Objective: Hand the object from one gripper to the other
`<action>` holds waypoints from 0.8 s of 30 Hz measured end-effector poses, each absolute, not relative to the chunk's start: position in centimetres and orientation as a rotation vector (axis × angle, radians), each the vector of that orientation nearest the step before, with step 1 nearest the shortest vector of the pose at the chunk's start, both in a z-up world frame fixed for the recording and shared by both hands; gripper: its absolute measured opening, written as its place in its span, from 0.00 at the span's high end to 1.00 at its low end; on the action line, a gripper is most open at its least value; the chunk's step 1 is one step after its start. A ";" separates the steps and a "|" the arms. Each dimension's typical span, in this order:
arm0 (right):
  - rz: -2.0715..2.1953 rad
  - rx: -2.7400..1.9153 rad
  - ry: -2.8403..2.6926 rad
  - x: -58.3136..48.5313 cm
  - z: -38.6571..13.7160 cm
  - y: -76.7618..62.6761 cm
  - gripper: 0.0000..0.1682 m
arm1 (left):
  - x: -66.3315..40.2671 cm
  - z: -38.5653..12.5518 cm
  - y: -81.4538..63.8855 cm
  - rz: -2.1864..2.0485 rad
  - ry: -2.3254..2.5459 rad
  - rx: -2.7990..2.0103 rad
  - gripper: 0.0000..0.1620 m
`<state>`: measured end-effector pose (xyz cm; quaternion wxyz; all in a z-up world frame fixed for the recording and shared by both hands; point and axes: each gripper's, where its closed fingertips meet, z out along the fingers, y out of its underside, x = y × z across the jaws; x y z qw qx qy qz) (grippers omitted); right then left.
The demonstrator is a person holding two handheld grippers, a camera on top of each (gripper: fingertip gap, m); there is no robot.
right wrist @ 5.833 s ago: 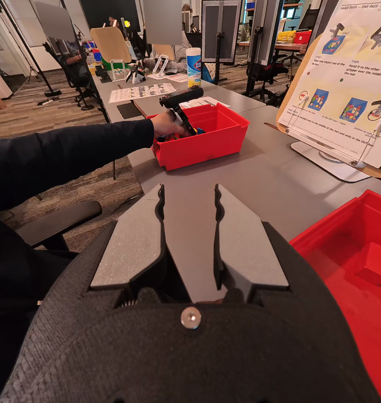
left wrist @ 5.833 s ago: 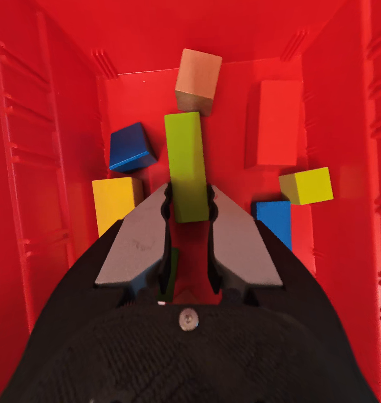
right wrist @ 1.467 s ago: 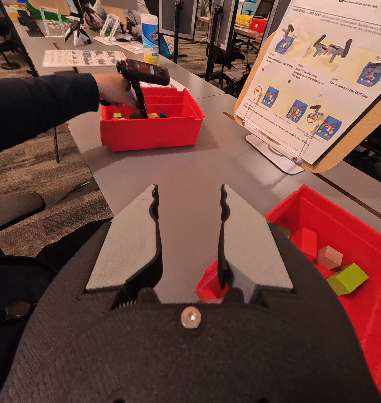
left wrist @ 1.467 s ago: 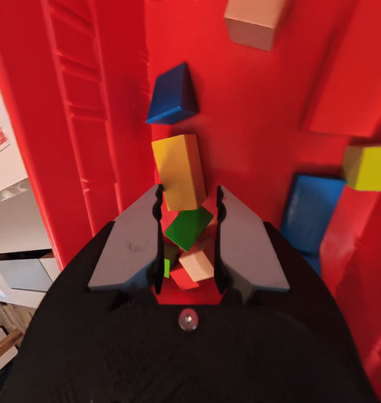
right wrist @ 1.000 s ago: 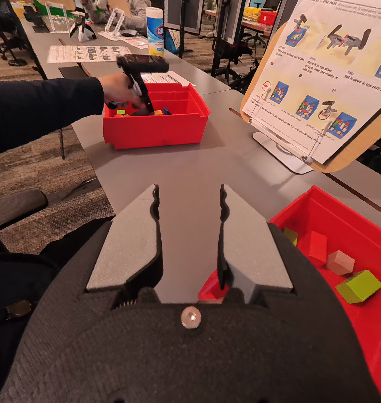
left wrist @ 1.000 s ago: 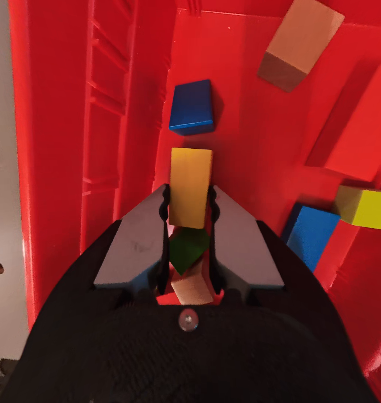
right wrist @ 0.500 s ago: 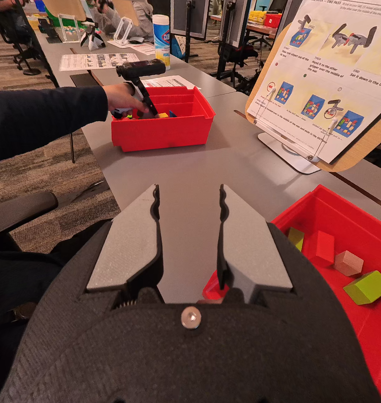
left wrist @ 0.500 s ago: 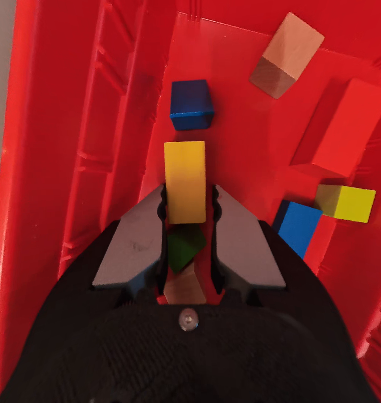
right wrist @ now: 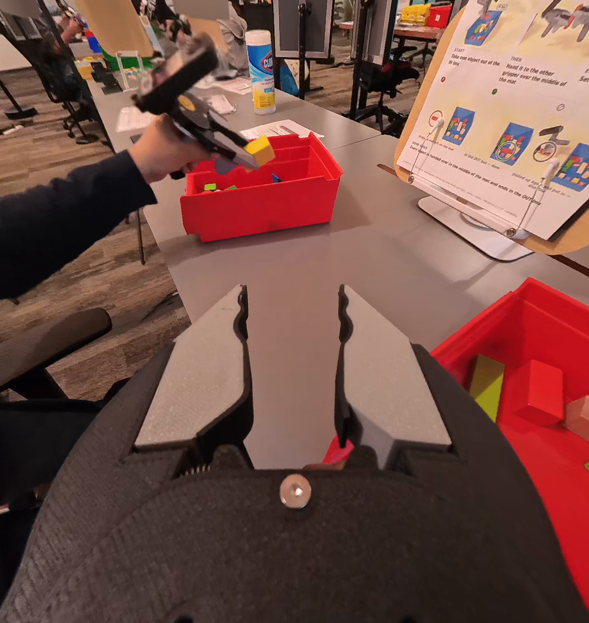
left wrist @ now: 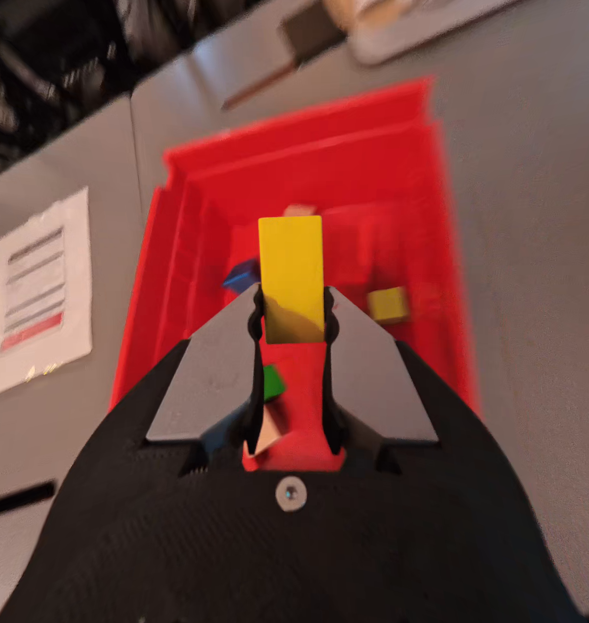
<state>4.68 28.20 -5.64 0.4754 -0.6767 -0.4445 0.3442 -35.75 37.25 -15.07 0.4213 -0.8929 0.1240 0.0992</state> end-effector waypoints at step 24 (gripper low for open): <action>1.509 -1.448 -1.252 -4.1 -5.5 19.9 0.79 | -0.8 -6.7 19.9 -1.189 0.836 -1.517 0.80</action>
